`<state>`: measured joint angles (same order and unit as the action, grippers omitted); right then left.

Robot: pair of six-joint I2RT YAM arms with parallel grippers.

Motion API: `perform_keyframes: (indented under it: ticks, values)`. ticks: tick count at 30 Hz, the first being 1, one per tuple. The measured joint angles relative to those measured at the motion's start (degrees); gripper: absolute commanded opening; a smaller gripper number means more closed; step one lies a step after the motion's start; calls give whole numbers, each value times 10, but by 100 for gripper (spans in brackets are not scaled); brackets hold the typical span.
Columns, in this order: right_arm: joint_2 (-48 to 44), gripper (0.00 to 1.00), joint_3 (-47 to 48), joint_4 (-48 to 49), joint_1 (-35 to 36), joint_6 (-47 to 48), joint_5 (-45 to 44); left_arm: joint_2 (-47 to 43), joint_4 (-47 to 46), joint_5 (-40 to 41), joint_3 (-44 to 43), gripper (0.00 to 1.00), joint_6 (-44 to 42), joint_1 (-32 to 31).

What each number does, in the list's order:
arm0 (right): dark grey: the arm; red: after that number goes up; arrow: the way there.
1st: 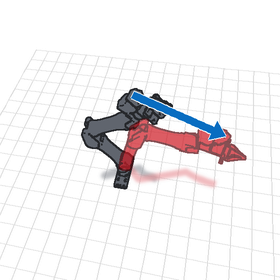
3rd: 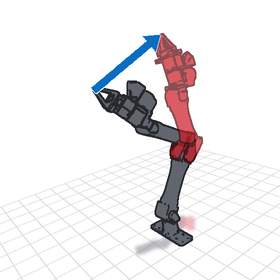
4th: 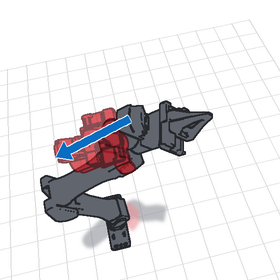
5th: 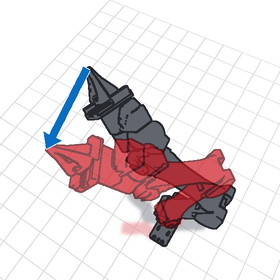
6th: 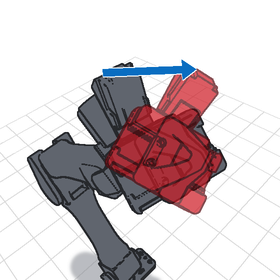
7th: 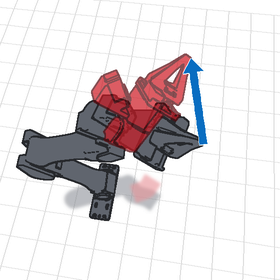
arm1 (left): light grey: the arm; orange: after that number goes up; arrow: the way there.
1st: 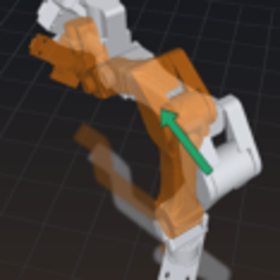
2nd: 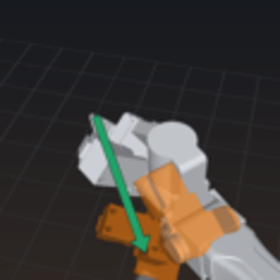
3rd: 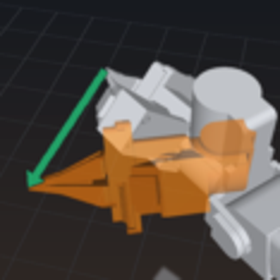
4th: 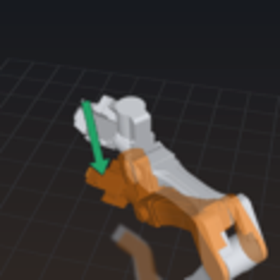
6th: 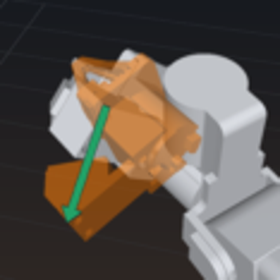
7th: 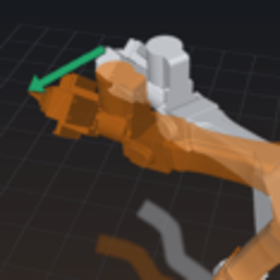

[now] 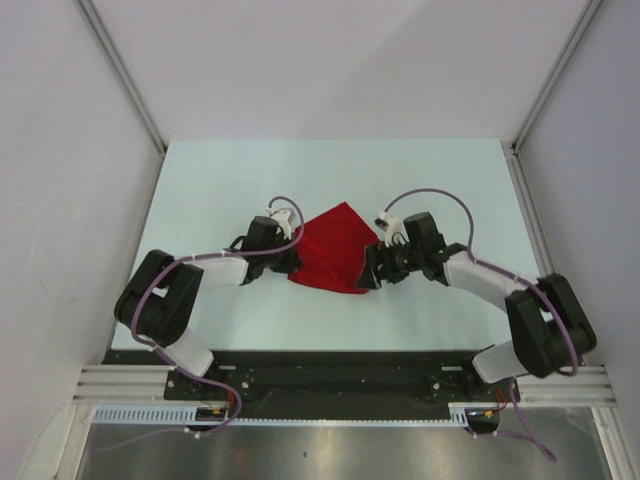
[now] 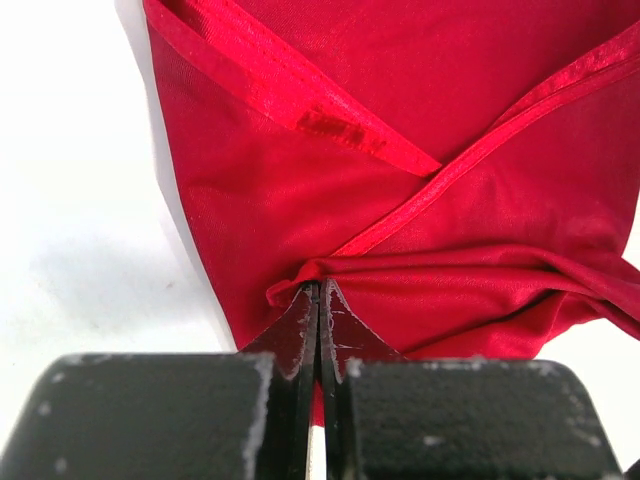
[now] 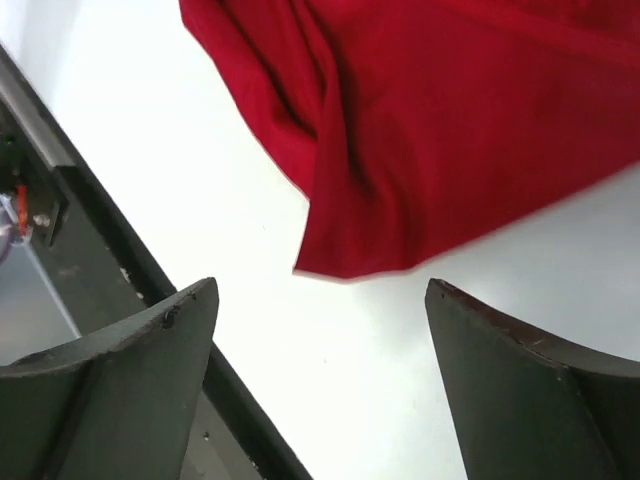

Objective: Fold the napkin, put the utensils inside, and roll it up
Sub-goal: Roll the napkin with the utensil

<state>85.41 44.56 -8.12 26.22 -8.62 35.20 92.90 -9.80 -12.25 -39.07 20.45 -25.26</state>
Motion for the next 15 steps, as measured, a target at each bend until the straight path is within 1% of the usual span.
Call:
perform_keyframes:
  ticks: [3,5,9,13,15]
  values:
    - [-69,92,-56,14,14,-12,-48,6,6,-11,-7,0,5,4]
    - [-83,92,-78,22,26,-20,-76,9,7,-17,-9,0,6,6]
    - [-82,90,-100,35,63,-33,-135,10,8,-23,-10,0,6,7]
    - [-56,88,-100,59,99,-34,-179,10,8,-25,-10,0,6,7]
    - [-42,84,-97,73,111,-34,-201,11,8,-27,-11,0,6,8]
